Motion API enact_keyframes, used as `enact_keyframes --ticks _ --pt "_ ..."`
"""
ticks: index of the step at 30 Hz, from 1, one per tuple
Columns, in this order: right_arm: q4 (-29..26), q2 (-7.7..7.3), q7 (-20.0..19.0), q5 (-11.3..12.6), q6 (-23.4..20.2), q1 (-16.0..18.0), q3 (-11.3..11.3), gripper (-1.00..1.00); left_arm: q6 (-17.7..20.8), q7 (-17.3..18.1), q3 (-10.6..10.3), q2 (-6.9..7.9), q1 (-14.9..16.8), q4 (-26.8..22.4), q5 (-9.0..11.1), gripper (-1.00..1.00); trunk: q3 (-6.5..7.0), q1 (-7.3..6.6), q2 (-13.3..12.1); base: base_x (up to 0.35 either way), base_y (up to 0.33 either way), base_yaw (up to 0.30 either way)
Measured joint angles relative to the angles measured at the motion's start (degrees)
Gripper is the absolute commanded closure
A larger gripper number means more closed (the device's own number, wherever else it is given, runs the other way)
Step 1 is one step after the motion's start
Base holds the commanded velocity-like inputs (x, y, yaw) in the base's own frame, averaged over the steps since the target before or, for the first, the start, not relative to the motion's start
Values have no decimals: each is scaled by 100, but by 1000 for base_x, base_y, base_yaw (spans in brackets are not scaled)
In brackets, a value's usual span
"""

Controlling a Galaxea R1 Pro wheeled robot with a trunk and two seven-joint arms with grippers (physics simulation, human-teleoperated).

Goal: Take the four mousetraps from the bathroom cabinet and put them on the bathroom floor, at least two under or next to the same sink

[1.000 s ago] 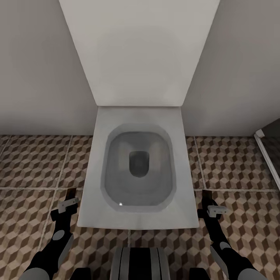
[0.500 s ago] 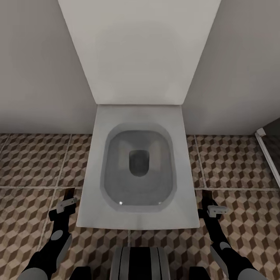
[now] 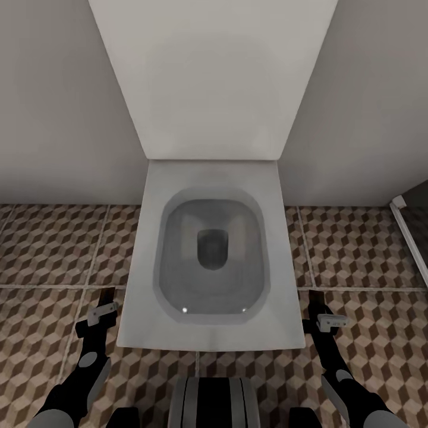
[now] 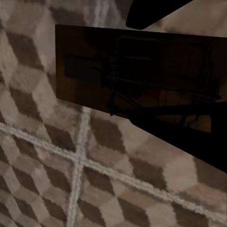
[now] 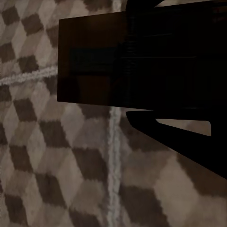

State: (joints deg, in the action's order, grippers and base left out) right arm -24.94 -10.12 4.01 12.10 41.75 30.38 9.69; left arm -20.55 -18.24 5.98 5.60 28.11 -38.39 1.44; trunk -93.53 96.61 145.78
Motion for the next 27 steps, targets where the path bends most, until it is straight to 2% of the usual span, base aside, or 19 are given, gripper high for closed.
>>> enact_keyframes --ticks 22,27 --pt "5 -2 -10 -10 -6 0 2 100 3 0 -29 -6 0 4 -1 100 0 0 0 0 0 0" --pt "22 -2 -8 -103 -1 0 -1 100 2 0 -29 -7 0 2 0 100 0 0 0 0 0 0"
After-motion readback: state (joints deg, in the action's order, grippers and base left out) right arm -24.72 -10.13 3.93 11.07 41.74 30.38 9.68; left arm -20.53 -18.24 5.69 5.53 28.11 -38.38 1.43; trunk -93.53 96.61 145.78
